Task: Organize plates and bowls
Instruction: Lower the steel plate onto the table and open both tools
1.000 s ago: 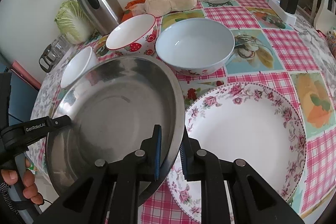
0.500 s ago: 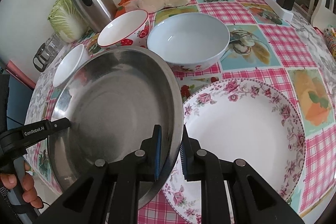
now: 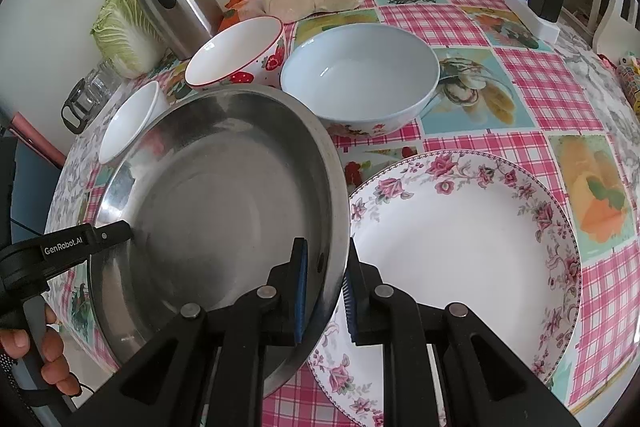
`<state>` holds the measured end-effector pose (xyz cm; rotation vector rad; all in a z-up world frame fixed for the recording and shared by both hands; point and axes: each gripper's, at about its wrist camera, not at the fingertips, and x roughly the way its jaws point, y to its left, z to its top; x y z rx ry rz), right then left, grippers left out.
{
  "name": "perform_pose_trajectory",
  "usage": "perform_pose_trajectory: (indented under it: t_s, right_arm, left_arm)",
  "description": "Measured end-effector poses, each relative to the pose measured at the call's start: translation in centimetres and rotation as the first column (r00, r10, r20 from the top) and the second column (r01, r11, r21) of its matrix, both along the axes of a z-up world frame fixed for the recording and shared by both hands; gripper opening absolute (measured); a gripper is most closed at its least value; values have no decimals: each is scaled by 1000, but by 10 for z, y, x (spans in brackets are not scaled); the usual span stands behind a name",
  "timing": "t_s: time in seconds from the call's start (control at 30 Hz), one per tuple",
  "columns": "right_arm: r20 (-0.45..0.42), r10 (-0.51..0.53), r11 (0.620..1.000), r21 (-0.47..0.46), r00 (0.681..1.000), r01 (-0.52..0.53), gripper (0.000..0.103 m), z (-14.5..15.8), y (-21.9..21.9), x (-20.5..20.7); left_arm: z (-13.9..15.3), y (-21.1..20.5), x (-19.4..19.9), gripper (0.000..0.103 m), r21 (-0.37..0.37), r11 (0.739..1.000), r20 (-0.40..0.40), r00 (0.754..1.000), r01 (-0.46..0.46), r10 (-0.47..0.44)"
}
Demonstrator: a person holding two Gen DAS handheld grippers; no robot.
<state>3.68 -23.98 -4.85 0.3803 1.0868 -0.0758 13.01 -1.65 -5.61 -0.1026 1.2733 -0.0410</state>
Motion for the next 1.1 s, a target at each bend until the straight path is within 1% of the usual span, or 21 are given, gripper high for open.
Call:
perform_pose_trajectory:
  t_s: [0.1, 0.17, 0.33, 0.7, 0.73, 0.8, 0.93, 1.03, 1.07, 1.1]
  right_arm:
    - [-5, -2, 1000, 6, 1000, 2, 18, 0, -1, 0]
    - [-5, 0, 1000, 11, 1000, 0, 21, 0, -1, 0]
    - [-4, 8, 1000, -11, 1000, -8, 24, 4, 1, 1]
    - [-2, 6, 1000, -9, 1000, -6, 24, 5, -1, 1]
    - [-1, 4, 1000, -9, 1000, -4, 24, 6, -1, 0]
    - [4, 1, 1000, -10, 1000, -1, 24, 8, -1, -1]
    - [8, -3, 999, -37, 1000, 3, 24, 16, -2, -5]
    - [29, -14, 999, -39, 999, 15, 24, 25, -5, -9]
    - [41, -20, 999, -39, 999, 21, 24, 29, -6, -10]
    - [49, -23, 999, -41, 999, 25, 24, 32, -6, -10]
  left_arm:
    - [0, 0, 0, 32, -2, 1000, -1, 1000, -2, 2]
    - [0, 0, 0, 32, -5, 1000, -1, 1000, -4, 4]
    - [0, 0, 0, 32, -1, 1000, -2, 1000, 1, -1]
    - [-1, -2, 0, 33, 4, 1000, -3, 1000, -1, 1]
    - [0, -2, 0, 34, 6, 1000, 0, 1000, -2, 2]
    - [2, -1, -1, 39, 5, 1000, 8, 1000, -3, 3]
    - [8, 1, -1, 39, 0, 1000, 21, 1000, -4, 4]
    - [15, 2, -2, 40, 10, 1000, 40, 999, -9, 8]
    - [17, 2, -2, 44, 17, 1000, 50, 999, -12, 11]
    - [20, 3, -3, 51, 25, 1000, 61, 998, -14, 13]
